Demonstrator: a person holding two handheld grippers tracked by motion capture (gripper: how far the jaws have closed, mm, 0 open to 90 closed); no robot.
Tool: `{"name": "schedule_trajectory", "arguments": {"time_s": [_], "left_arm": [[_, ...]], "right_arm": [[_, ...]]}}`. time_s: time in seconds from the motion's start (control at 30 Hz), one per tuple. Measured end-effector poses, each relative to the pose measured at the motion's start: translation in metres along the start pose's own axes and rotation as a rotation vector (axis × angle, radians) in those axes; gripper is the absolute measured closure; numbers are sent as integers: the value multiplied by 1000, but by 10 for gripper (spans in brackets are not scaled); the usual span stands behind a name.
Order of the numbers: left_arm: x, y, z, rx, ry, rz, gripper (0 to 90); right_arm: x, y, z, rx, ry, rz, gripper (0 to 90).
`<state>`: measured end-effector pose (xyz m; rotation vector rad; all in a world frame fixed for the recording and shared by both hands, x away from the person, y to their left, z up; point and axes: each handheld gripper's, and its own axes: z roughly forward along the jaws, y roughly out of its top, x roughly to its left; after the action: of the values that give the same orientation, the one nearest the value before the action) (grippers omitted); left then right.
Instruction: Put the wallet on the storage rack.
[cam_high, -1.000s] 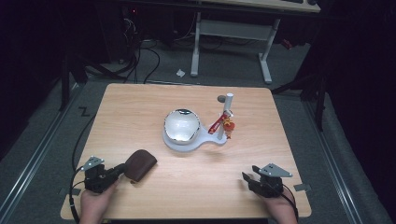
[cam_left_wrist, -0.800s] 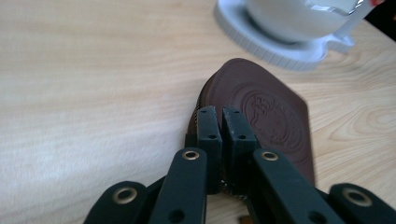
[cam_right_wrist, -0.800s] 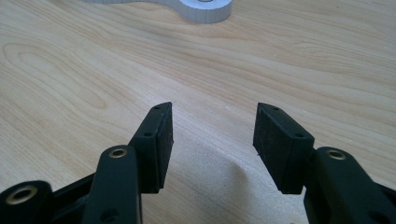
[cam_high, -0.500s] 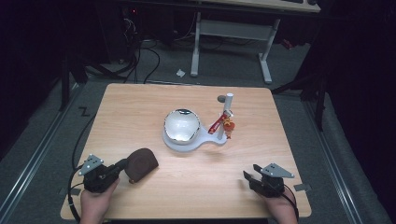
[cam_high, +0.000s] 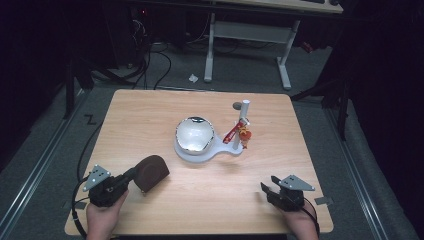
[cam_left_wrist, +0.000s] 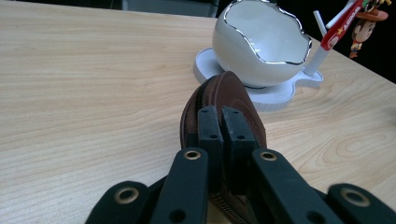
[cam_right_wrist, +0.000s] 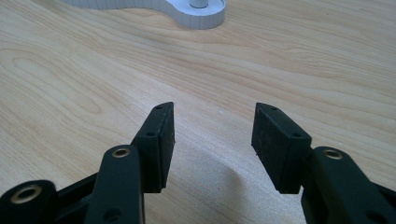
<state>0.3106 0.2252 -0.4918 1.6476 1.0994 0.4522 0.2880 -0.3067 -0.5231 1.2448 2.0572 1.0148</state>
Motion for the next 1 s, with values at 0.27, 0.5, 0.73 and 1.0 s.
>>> {"name": "schedule_trajectory", "arguments": {"time_s": [0.27,0.5,0.73,1.0], "left_arm": [[-9,13,0,-19,6,40,878],[-17,27,4,-38,-1,49,879],[-26,45,9,-74,-6,56,878],[-36,68,23,-83,-19,80,878]], "right_arm": [[-3,-1,0,0,3,3,489],[-3,-1,-2,-4,6,5,490],[-4,-1,-4,-13,2,1,491],[-5,-1,-5,-16,5,3,492]]}}
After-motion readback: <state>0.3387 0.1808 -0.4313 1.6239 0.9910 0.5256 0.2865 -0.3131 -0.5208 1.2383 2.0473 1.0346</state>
